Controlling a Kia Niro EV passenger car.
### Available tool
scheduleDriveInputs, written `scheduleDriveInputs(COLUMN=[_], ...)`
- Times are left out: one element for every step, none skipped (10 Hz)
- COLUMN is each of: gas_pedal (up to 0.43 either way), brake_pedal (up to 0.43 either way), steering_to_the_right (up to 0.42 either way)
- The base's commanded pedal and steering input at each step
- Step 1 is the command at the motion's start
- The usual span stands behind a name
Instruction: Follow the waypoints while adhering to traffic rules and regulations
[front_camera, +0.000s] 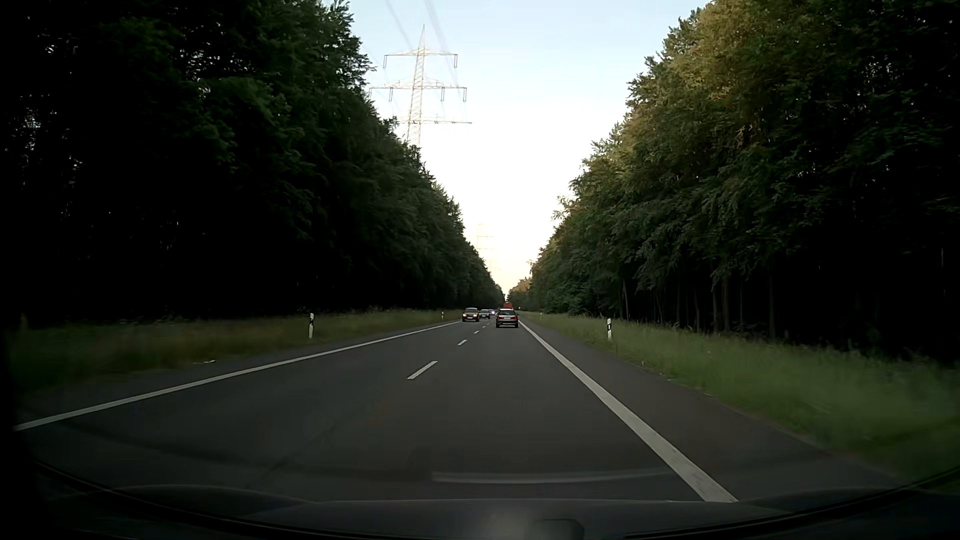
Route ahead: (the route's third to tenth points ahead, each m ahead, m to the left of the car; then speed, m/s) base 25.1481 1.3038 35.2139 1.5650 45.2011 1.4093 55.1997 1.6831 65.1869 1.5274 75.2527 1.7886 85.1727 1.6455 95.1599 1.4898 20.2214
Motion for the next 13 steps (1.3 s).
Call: scheduleDriveInputs(gas_pedal=[0.067, 0.067, 0.067, 0.067, 0.067, 0.067, 0.067, 0.067, 0.067, 0.067, 0.067, 0.067, 0.067], brake_pedal=[0.024, 0.024, 0.024, 0.024, 0.024, 0.024, 0.024, 0.018, 0.024, 0.018, 0.024, 0.024, 0.024], steering_to_the_right=[0.002, 0.002, 0.002, 0.002, 0.002, 0.002, 0.002, 0.001, 0.002, 0.002, 0.002, 0.001, 0.001])
